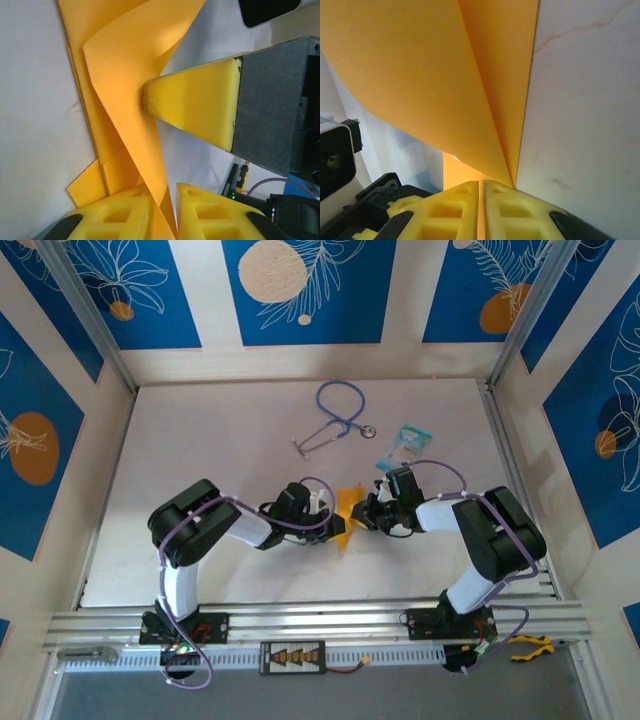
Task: Fold a paper plane with a square sheet of paper (pick it up from the middle)
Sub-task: Fold the wing for the fifth time at the center of the table.
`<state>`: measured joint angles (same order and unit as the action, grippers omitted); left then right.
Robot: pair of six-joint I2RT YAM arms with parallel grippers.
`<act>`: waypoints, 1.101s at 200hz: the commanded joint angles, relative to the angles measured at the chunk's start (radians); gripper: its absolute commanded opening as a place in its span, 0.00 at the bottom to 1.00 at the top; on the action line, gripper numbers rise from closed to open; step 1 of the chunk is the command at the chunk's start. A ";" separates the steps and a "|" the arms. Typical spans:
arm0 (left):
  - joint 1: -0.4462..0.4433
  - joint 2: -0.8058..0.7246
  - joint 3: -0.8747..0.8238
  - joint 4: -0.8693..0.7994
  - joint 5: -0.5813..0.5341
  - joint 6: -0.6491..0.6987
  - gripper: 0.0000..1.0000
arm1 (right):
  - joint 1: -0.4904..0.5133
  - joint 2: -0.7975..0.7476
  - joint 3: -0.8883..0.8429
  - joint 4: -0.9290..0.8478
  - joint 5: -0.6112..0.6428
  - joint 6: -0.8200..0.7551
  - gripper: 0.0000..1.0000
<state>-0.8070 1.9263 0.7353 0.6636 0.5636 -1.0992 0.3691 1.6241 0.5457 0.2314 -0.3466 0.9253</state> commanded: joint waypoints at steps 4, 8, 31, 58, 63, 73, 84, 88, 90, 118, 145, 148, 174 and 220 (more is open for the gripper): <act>-0.022 -0.014 0.018 -0.333 -0.037 0.127 0.20 | 0.007 0.020 0.018 -0.046 0.026 0.006 0.13; -0.025 -0.019 0.027 -0.361 -0.043 0.141 0.20 | 0.007 0.020 0.018 -0.046 0.027 0.006 0.13; -0.031 -0.041 0.057 -0.487 -0.076 0.204 0.17 | 0.010 0.019 0.020 -0.052 0.026 0.006 0.13; -0.034 -0.049 0.056 -0.489 -0.054 0.213 0.07 | 0.011 0.013 0.020 -0.064 0.031 0.003 0.13; -0.034 -0.048 0.056 -0.490 -0.052 0.215 0.06 | 0.010 0.011 0.021 -0.065 0.031 0.003 0.13; -0.034 -0.047 0.054 -0.492 -0.047 0.218 0.04 | 0.010 0.010 0.021 -0.066 0.031 0.003 0.13; -0.035 -0.048 0.049 -0.492 -0.044 0.218 0.03 | 0.012 0.007 0.020 -0.066 0.031 0.003 0.13; -0.035 -0.049 0.046 -0.494 -0.046 0.217 0.03 | 0.012 0.007 0.021 -0.065 0.031 0.004 0.13; -0.035 -0.050 0.046 -0.495 -0.047 0.217 0.03 | 0.011 0.008 0.021 -0.066 0.032 0.003 0.13; -0.037 -0.068 0.028 -0.515 -0.060 0.224 0.11 | 0.012 0.007 0.020 -0.070 0.035 0.004 0.13; -0.040 -0.088 0.019 -0.528 -0.058 0.235 0.14 | 0.013 0.011 0.020 -0.069 0.035 0.004 0.13; -0.040 -0.090 0.019 -0.530 -0.055 0.236 0.14 | 0.013 0.011 0.022 -0.070 0.034 0.003 0.13; -0.049 -0.092 0.018 -0.534 -0.035 0.249 0.15 | 0.013 0.014 0.025 -0.073 0.034 0.004 0.13; -0.057 -0.078 0.024 -0.541 -0.013 0.267 0.00 | 0.015 0.017 0.030 -0.087 0.035 0.001 0.13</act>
<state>-0.8402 1.8320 0.7925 0.2668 0.5156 -0.8562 0.3805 1.6264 0.5632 0.1947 -0.3439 0.9253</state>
